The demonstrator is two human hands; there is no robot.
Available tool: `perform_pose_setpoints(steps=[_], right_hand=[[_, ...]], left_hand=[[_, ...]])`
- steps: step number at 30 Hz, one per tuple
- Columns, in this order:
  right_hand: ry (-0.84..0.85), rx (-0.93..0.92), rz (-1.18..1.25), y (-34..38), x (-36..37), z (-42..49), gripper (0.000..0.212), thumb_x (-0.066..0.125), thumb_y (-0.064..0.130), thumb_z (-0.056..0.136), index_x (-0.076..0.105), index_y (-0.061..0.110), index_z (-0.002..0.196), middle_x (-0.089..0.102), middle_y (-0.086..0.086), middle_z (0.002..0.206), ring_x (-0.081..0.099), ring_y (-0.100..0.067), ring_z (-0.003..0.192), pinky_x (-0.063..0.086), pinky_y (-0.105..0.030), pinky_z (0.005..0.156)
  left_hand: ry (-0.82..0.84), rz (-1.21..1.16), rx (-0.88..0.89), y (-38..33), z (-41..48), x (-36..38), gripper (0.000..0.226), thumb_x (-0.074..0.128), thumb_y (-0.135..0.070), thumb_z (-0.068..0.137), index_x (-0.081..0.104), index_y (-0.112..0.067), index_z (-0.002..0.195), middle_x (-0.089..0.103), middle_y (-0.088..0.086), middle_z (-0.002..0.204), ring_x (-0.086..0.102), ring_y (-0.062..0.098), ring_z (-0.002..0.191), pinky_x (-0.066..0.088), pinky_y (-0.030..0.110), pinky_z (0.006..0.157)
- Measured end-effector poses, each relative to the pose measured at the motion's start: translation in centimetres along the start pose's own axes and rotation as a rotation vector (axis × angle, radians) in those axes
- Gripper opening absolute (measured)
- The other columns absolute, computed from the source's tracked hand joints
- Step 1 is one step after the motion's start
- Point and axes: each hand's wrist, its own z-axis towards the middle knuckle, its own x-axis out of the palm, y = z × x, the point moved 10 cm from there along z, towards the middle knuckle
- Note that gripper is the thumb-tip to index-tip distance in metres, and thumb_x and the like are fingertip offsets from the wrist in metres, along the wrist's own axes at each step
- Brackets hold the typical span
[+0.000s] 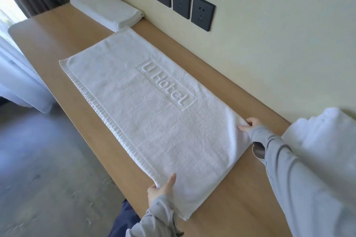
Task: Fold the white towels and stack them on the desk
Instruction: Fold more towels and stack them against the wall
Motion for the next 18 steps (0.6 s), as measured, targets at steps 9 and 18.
perform_pose_setpoints(steps=[9,18], right_hand=[[0.065,-0.007,0.039,-0.7,-2.5,1.1,0.056,0.065,0.018,0.087,0.044,-0.004,0.133,0.049,-0.019,0.135,0.049,-0.033,0.122,0.036,-0.033,0.102],[-0.238,-0.292,0.577,5.3,-8.5,-2.6,0.027,0.064,-0.010,0.075,0.064,0.016,0.082,0.068,-0.007,0.097,0.057,-0.018,0.087,0.044,-0.023,0.075]], left_hand=[[0.054,-0.083,-0.010,2.7,-1.2,0.5,0.030,0.076,-0.016,0.078,0.059,0.003,0.094,0.065,0.018,0.090,0.062,0.039,0.090,0.049,0.047,0.090],[0.096,-0.271,0.286,-7.6,-4.0,-3.0,0.091,0.079,0.001,0.070,0.029,-0.021,0.143,0.051,0.014,0.119,0.059,0.033,0.099,0.051,0.052,0.088]])
